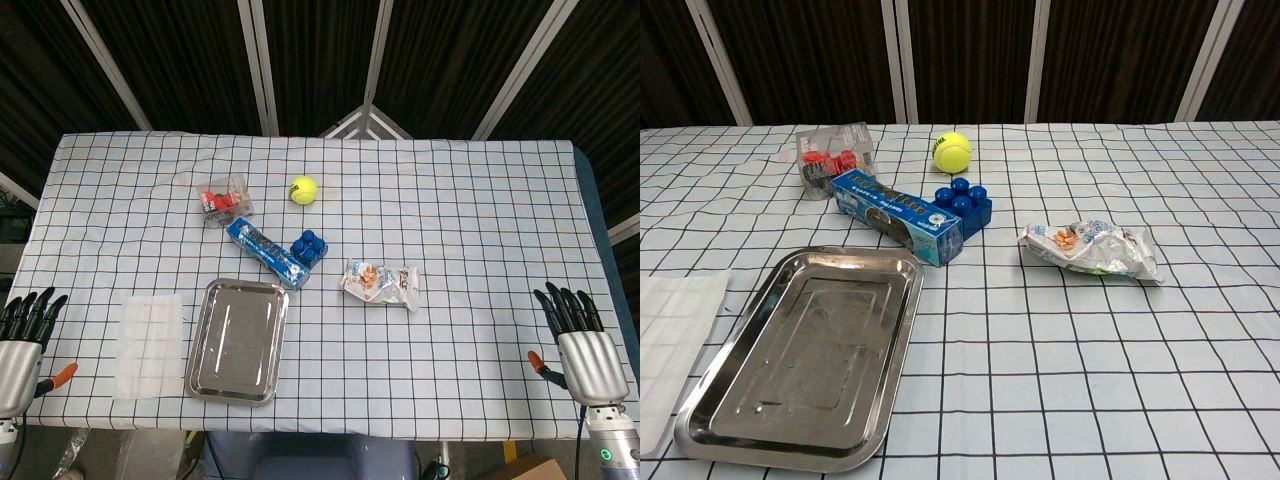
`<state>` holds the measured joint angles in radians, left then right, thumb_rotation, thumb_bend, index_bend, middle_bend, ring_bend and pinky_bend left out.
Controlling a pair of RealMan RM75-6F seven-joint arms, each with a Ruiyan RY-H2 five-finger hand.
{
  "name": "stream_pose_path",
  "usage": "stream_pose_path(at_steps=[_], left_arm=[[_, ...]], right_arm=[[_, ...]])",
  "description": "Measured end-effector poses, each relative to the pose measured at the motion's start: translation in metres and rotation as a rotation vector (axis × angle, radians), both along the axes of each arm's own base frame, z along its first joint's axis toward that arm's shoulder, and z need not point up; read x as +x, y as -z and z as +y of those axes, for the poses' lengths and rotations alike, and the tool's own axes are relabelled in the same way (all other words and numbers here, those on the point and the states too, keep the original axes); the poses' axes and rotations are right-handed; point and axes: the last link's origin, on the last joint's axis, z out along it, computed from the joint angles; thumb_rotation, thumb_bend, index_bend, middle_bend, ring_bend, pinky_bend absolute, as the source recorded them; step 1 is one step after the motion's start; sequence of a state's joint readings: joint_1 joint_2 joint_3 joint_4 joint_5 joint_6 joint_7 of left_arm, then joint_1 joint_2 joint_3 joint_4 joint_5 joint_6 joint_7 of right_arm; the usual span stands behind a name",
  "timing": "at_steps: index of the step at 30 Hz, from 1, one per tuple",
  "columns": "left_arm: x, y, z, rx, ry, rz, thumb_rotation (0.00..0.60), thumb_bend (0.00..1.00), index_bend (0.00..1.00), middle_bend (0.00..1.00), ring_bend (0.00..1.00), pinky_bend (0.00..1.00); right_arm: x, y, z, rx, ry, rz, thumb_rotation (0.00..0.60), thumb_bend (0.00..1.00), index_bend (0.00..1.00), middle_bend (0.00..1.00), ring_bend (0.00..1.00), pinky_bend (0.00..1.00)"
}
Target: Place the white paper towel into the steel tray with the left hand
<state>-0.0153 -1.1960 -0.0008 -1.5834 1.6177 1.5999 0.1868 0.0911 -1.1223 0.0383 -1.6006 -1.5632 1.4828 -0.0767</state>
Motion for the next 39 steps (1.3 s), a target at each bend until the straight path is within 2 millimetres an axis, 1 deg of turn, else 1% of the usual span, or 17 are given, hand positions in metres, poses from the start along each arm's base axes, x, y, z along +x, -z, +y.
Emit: stream_pose_path(at_steps=[15, 17, 20, 24, 25, 31, 37, 39], left_arm=[[-0.002, 0.007, -0.001, -0.046, -0.008, 0.034, 0.600, 0.04, 0.00, 0.00, 0.00, 0.00], [-0.003, 0.010, -0.002, -0.074, -0.009, 0.046, 0.600, 0.04, 0.05, 0.00, 0.00, 0.00], [-0.006, 0.017, -0.003, -0.139, -0.009, 0.078, 0.600, 0.06, 0.16, 0.00, 0.00, 0.00], [-0.011, 0.028, -0.005, -0.256, 0.001, 0.143, 0.600, 0.10, 0.24, 0.00, 0.00, 0.00], [-0.012, 0.032, -0.006, -0.304, 0.005, 0.168, 0.600, 0.10, 0.25, 0.00, 0.00, 0.00], [-0.012, 0.049, -0.013, -0.460, 0.031, 0.259, 0.600, 0.13, 0.32, 0.00, 0.00, 0.00], [-0.014, 0.060, -0.016, -0.550, 0.031, 0.334, 0.600, 0.13, 0.35, 0.00, 0.00, 0.00], [-0.015, 0.062, -0.015, -0.562, 0.022, 0.346, 0.600, 0.15, 0.36, 0.00, 0.00, 0.00]], right_arm=[[0.000, 0.000, 0.001, 0.002, -0.002, -0.002, 0.600, 0.31, 0.00, 0.00, 0.00, 0.00], [0.000, 0.000, 0.000, 0.001, 0.000, -0.002, 0.600, 0.31, 0.00, 0.00, 0.00, 0.00], [-0.001, 0.000, 0.000, -0.001, 0.004, -0.004, 0.600, 0.31, 0.00, 0.00, 0.00, 0.00], [0.000, -0.001, 0.001, -0.005, 0.002, -0.006, 0.600, 0.31, 0.00, 0.00, 0.00, 0.00], [0.000, -0.001, 0.001, -0.006, 0.002, -0.007, 0.600, 0.31, 0.00, 0.00, 0.00, 0.00], [0.000, -0.001, 0.001, -0.010, 0.001, -0.003, 0.600, 0.31, 0.00, 0.00, 0.00, 0.00], [-0.001, -0.002, 0.001, -0.015, 0.001, -0.006, 0.600, 0.31, 0.00, 0.00, 0.00, 0.00], [-0.001, -0.002, 0.001, -0.017, 0.000, -0.008, 0.600, 0.31, 0.00, 0.00, 0.00, 0.00]])
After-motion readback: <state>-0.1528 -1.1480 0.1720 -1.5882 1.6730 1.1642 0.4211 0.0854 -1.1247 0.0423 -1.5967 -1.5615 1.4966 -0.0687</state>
